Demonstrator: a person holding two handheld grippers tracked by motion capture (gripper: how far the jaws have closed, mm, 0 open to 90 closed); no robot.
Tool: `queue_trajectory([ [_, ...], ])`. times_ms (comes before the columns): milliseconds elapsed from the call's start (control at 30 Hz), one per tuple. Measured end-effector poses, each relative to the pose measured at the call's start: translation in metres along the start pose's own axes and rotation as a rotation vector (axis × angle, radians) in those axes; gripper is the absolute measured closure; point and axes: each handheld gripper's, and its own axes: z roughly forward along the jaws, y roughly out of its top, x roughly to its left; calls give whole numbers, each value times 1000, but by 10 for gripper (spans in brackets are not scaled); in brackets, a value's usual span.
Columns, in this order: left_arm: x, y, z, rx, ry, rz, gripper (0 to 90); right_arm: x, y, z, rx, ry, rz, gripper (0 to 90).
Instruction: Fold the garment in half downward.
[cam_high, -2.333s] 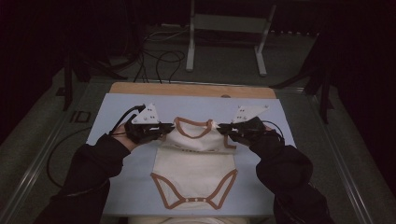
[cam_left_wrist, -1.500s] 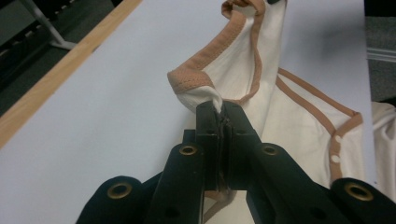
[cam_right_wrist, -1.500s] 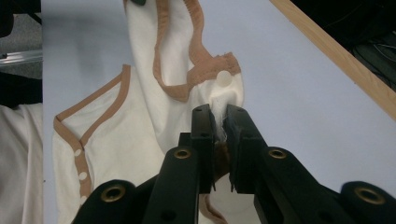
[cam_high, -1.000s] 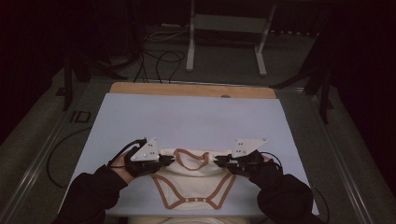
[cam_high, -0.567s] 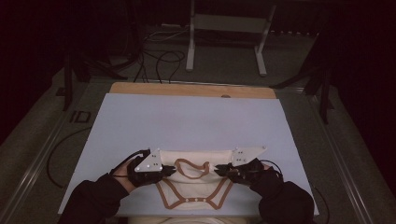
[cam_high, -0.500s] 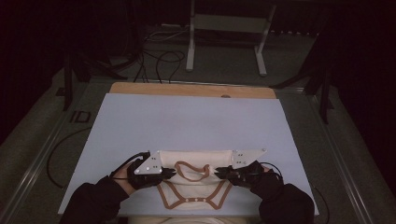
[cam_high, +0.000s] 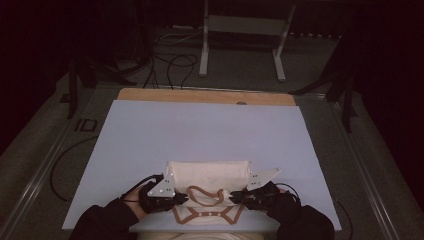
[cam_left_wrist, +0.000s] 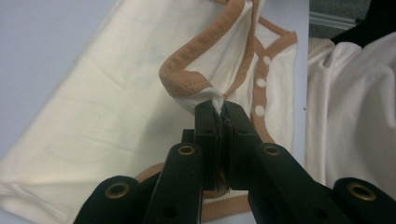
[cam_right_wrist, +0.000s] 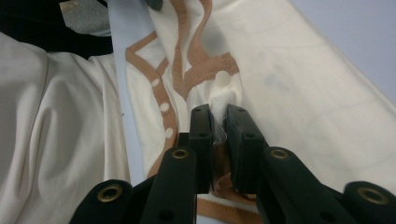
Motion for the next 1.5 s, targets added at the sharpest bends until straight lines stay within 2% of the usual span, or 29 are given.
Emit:
queue_trajectory([
  [167,-1,-5,6,18,-18,-22,849,-1,-5,5,22,0,-3,811],
  [200,-2,-7,8,38,-31,-19,849,2,-5,6,29,4,39,806],
  [233,-3,-8,9,43,-40,-26,839,0,-6,7,35,5,9,786],
  [300,-3,-8,9,40,-51,-37,735,0,-6,7,38,14,16,696],
  [333,-1,-8,7,27,-52,-69,654,-1,-5,7,35,16,7,661],
  [367,-1,-8,7,27,-52,-69,614,-1,-5,7,35,16,7,661],
  [400,1,-6,5,18,-56,-93,575,-1,-2,8,37,22,6,620],
  [433,2,-4,5,19,-57,-97,539,-1,-1,8,35,24,1,604],
  [500,4,-3,5,22,-49,-101,512,-3,3,10,36,27,-8,586],
  [533,10,-1,5,18,-39,-123,505,-5,5,11,41,23,-12,575],
  [567,10,-1,5,18,-39,-123,497,-5,5,11,41,23,-12,575],
  [600,16,-1,6,10,-37,-149,498,-10,7,13,45,19,0,578],
  [767,26,2,12,10,-49,-187,518,-22,5,22,73,22,28,625],
  [800,31,3,20,31,-50,-203,528,-26,1,28,90,25,49,651],
  [900,34,3,27,49,-55,-205,591,-28,-2,32,107,18,59,675],
  [933,36,2,30,55,-59,-210,591,-28,-3,33,113,16,82,685],
  [967,36,2,33,63,-57,-213,636,-29,-4,33,124,24,97,702],
  [1000,37,2,35,72,-63,-216,651,-30,-6,33,125,16,92,716],
  [1033,38,1,38,84,-64,-207,701,-32,-8,33,136,18,104,723],
  [1067,38,0,38,99,-65,-203,709,-33,-8,33,136,23,122,732],
  [1167,39,-2,39,103,-75,-204,754,-34,-9,34,138,31,126,737],
  [1300,38,-3,41,120,-81,-199,771,-33,-9,39,153,56,138,757],
  [1367,39,-5,43,124,-89,-194,782,-34,-9,41,173,76,122,756],
  [1500,39,-5,43,122,-95,-202,832,-32,-10,44,182,110,132,771],
])
